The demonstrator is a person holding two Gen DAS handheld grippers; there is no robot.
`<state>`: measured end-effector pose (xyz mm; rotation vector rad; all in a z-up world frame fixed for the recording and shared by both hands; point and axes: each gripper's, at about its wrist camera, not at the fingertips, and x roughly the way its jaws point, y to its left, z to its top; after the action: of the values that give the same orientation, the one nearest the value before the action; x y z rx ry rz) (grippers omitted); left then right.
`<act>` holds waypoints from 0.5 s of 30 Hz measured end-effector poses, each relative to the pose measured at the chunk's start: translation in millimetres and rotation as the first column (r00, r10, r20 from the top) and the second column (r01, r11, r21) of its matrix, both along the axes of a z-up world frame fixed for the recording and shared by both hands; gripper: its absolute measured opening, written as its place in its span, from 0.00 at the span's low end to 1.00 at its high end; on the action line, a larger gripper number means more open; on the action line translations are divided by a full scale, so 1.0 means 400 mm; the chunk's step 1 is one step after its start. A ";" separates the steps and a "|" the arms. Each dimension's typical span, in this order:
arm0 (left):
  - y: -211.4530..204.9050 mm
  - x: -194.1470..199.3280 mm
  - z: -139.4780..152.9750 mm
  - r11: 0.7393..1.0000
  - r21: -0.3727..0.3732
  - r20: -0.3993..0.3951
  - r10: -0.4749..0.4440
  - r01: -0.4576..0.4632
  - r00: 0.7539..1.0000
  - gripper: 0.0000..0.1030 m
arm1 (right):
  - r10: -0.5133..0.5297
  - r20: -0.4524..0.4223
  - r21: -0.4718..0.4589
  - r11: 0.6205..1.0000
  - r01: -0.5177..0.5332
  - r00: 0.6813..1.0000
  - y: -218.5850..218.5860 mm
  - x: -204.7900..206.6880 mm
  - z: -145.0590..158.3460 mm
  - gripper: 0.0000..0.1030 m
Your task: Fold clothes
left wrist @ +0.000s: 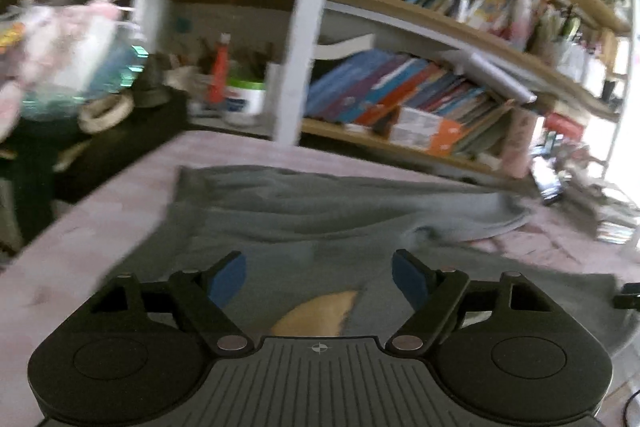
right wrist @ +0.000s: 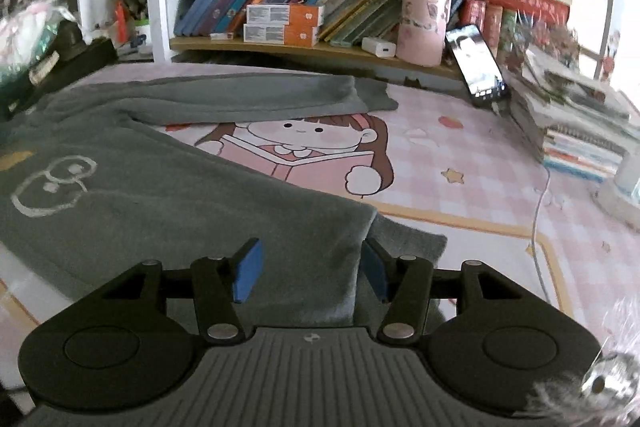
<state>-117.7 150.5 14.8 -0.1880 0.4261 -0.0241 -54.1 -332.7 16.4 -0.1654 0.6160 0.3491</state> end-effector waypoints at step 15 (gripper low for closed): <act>0.061 -0.018 -0.016 0.954 0.155 -0.079 0.271 -0.256 0.959 0.68 | 0.072 0.062 0.004 0.997 -0.072 0.996 0.001 -0.021 -0.056 0.68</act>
<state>-124.8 175.0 8.5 -0.1036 0.4970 0.2794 -62.4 -332.3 -6.0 -0.1920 0.5490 0.4139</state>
